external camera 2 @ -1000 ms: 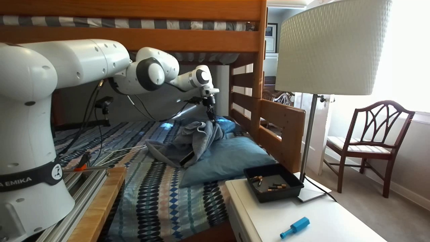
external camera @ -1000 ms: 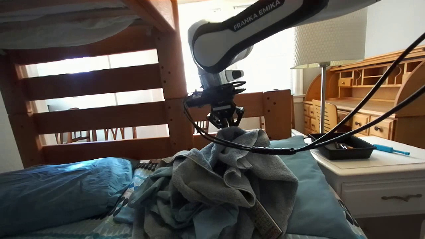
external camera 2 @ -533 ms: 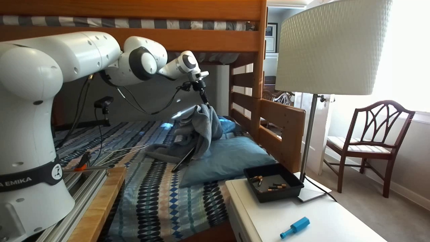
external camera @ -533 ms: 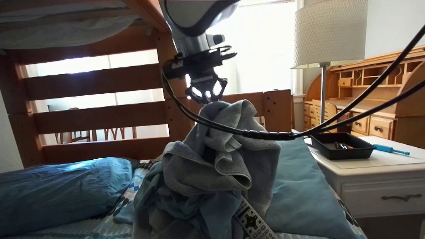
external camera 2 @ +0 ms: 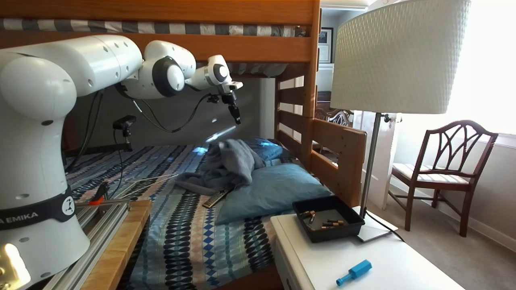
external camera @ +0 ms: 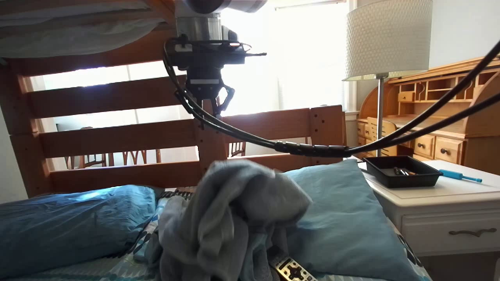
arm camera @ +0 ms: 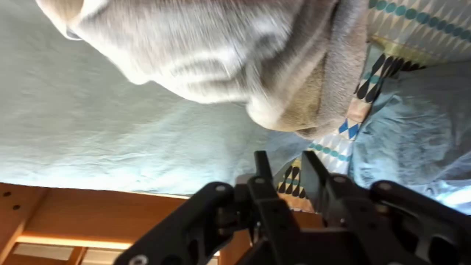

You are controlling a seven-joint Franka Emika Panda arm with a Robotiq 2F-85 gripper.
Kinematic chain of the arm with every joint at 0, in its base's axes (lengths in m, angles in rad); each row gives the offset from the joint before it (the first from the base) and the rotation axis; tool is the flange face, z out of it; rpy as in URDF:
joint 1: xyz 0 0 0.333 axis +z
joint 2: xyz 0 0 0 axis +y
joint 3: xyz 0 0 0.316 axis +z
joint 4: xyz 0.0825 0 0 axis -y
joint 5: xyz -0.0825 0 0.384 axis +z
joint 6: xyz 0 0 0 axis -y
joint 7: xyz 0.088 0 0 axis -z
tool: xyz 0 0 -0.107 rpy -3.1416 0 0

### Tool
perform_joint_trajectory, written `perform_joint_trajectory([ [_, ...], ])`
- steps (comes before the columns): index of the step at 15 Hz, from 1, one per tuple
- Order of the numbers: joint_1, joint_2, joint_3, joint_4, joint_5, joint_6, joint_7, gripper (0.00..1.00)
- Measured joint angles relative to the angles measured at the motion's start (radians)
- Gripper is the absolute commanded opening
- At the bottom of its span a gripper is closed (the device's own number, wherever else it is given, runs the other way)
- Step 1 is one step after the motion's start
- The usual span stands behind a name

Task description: Move the towel to the left

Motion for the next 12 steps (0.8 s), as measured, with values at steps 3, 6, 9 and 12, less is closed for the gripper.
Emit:
perform_joint_trajectory([
  [3,-0.03,0.012,0.062,-0.001,0.067,0.061,-0.115,0.81],
  [6,-0.065,0.015,0.121,-0.003,0.139,0.062,-0.208,0.88],
  [9,-0.105,0.024,0.167,-0.025,0.205,0.032,-0.247,0.62],
  [12,-0.139,0.071,0.205,-0.021,0.26,-0.046,-0.277,0.39],
])
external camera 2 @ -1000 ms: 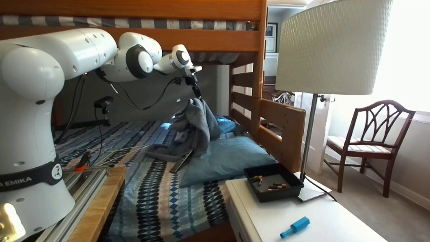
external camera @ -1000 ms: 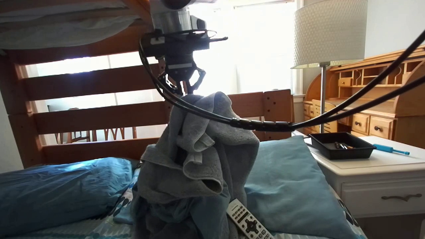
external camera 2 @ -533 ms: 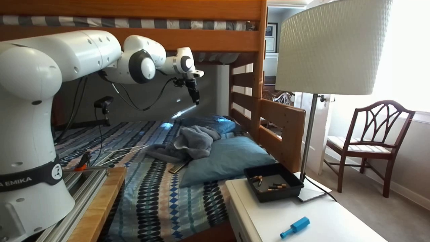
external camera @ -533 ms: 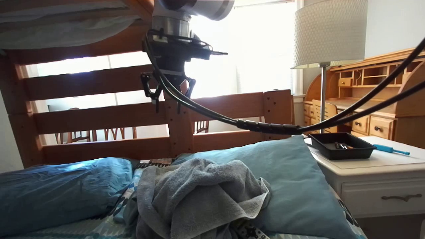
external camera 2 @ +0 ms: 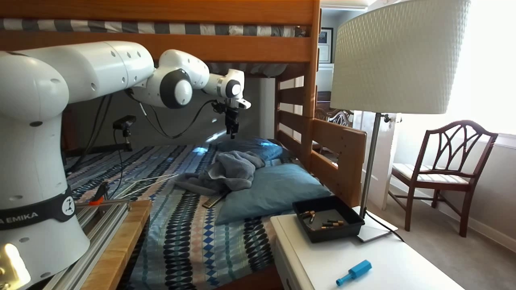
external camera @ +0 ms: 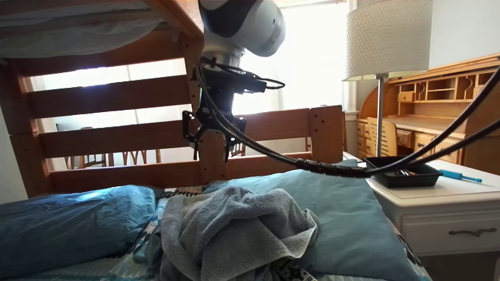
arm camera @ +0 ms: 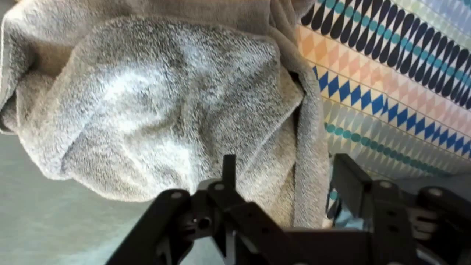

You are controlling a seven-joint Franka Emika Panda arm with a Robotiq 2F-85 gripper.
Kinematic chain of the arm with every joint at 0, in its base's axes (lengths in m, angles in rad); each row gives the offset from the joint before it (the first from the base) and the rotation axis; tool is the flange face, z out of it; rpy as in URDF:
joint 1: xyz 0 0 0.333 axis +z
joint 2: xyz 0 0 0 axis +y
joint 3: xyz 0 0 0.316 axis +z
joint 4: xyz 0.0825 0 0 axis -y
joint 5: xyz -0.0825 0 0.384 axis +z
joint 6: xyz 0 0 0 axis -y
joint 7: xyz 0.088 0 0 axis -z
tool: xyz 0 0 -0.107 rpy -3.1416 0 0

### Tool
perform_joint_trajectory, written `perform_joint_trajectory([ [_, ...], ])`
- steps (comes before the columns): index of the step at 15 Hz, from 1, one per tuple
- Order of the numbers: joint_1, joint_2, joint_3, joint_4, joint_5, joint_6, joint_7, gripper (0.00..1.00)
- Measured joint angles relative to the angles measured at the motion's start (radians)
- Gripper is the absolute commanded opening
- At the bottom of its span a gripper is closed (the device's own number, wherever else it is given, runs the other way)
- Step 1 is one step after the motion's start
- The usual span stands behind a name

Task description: Move the towel to the left

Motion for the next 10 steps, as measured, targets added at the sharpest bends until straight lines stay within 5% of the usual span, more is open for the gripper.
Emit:
perform_joint_trajectory([
  [5,-0.02,0.084,0.039,0.0,0.046,-0.054,-0.03,0.04],
  [10,-0.001,0.135,-0.001,-0.001,0.042,-0.117,0.008,0.0],
])
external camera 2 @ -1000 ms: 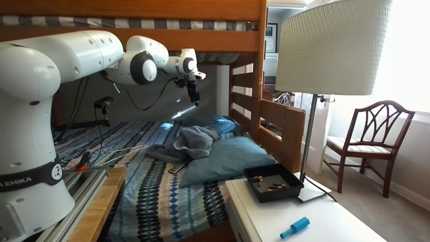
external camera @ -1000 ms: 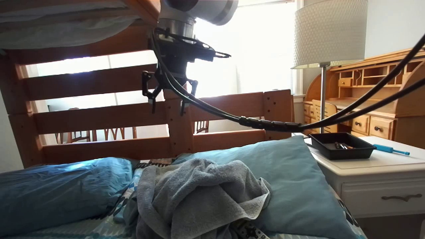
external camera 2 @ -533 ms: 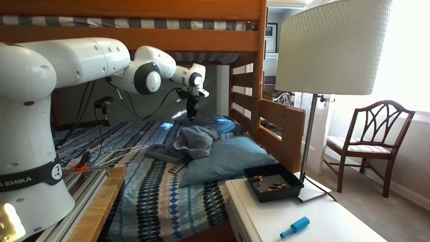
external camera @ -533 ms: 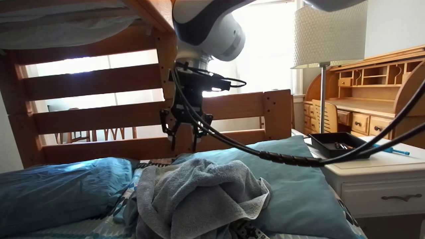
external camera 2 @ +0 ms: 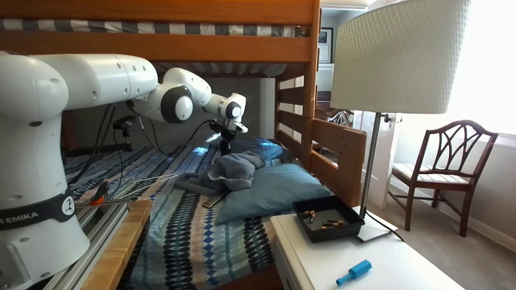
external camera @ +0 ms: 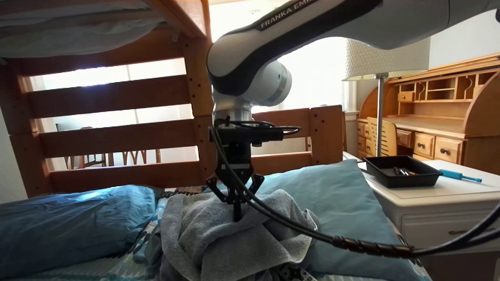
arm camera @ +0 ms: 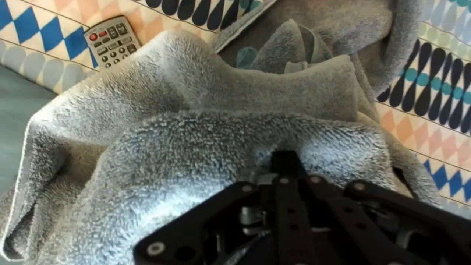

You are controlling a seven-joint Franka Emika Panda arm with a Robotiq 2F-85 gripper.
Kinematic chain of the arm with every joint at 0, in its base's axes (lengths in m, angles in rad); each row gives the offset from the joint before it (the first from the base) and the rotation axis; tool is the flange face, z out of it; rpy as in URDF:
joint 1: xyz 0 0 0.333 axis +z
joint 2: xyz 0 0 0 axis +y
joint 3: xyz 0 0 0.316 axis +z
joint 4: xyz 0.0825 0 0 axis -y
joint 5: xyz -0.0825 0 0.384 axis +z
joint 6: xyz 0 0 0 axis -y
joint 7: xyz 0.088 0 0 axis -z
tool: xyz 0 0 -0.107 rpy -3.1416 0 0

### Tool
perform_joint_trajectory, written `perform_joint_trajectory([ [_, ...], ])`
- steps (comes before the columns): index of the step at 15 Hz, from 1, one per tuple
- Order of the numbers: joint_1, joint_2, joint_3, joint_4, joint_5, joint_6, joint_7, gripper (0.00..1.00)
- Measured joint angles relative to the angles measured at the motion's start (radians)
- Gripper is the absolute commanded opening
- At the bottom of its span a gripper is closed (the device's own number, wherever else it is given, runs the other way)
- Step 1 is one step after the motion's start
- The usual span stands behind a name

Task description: Move the towel to the left

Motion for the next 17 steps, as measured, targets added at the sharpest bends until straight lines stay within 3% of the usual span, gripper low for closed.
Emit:
perform_joint_trajectory([
  [4,0.034,0.077,-0.002,-0.001,0.0,-0.039,0.003,0.0],
  [8,0.054,0.096,-0.006,-0.094,0.0,-0.005,0.002,0.0],
  [9,0.057,0.096,-0.009,-0.112,0.0,0.005,0.002,0.19],
  [15,0.059,0.056,-0.025,-0.119,0.0,0.037,0.001,0.61],
  [16,0.06,0.038,-0.025,-0.12,0.0,0.037,-0.002,0.42],
  [17,0.061,0.026,-0.025,-0.12,0.0,0.034,-0.003,0.51],
])
